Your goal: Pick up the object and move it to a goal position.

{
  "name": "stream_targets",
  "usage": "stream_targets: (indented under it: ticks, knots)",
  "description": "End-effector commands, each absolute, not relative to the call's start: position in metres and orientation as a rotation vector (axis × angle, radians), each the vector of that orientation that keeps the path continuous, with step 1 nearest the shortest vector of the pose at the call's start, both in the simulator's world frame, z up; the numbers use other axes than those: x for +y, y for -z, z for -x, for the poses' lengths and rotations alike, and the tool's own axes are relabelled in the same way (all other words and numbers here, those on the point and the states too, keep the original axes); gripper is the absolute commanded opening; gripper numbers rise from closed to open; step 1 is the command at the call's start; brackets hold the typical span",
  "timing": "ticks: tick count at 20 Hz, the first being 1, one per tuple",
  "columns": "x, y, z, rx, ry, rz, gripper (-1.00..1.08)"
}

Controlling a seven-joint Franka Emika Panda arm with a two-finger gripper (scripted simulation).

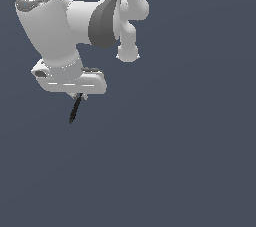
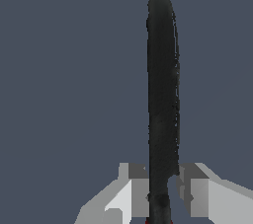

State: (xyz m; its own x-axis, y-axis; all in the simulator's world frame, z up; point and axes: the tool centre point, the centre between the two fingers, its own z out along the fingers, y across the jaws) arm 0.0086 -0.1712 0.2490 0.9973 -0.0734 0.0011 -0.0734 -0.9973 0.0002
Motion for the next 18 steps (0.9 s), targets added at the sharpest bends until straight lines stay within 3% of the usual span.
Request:
stream_targets:
  ticks: [1, 9, 18]
  knots:
    - [-0.179, -0.276, -0.011, -0.115, 0.0, -3.139, -1.0]
    - [-0.201, -0.345, -0.02, -0.115, 0.0, -3.139, -1.0]
    - [-0.214, -0.383, -0.028, -0.114, 0.0, -3.139, -1.0]
